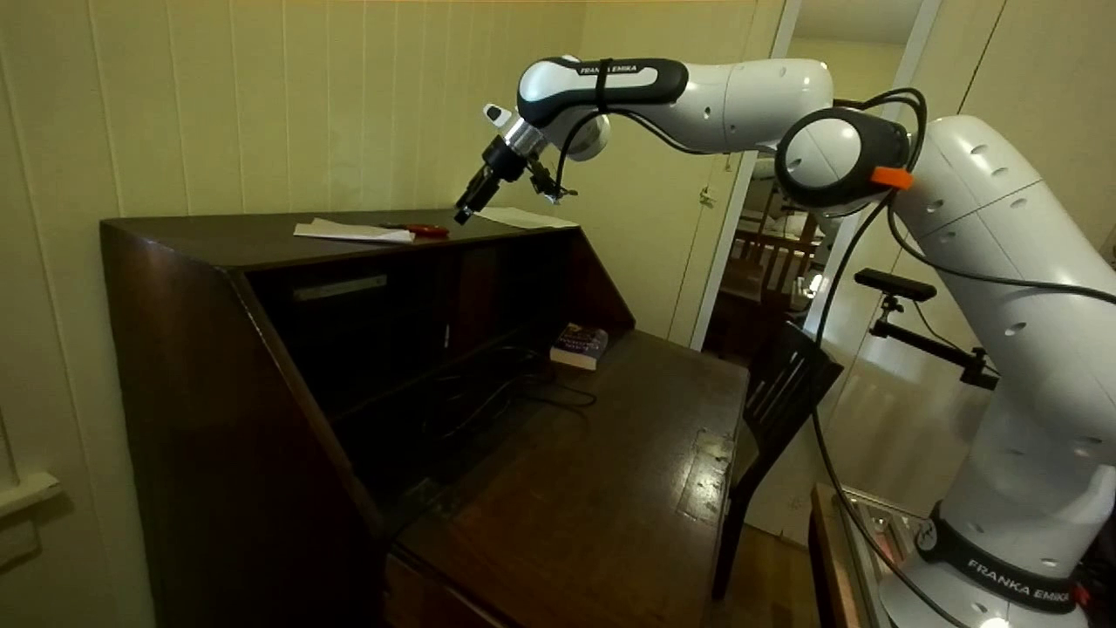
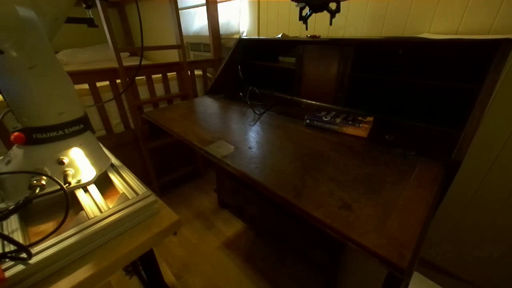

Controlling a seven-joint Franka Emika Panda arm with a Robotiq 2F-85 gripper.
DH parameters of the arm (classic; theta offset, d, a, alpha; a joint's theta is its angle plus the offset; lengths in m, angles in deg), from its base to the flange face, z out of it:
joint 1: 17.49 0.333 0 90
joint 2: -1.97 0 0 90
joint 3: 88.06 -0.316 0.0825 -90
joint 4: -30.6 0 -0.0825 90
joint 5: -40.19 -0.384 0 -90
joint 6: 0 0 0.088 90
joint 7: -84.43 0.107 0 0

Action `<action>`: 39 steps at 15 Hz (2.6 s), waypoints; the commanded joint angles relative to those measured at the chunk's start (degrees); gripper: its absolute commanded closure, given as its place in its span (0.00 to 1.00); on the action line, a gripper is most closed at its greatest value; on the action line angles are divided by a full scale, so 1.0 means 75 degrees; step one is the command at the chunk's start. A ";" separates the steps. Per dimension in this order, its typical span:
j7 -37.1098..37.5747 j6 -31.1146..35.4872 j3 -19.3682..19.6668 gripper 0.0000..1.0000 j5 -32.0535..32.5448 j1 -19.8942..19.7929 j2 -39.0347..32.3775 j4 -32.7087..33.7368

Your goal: Put the pen on the top, on the desk shelf

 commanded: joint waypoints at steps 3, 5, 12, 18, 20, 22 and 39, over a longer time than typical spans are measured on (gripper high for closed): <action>-0.0350 0.0077 -0.0259 0.00 -0.0025 0.0147 -0.0510 0.0652; -0.0260 -0.0038 -0.0283 0.00 -0.0016 0.0182 -0.0724 0.0937; 0.0375 -0.0407 -0.0352 0.04 -0.0186 0.0007 -0.1518 0.1967; 0.0575 -0.1375 -0.0642 0.53 -0.0360 -0.0095 -0.1888 0.2598; 0.0646 -0.1605 -0.0634 0.66 -0.0300 -0.0078 -0.1918 0.2724; 0.0755 -0.1890 -0.0574 0.75 -0.0229 -0.0058 -0.1894 0.2781; 0.3080 -0.3359 0.0432 0.76 0.0425 0.0372 0.1176 0.0104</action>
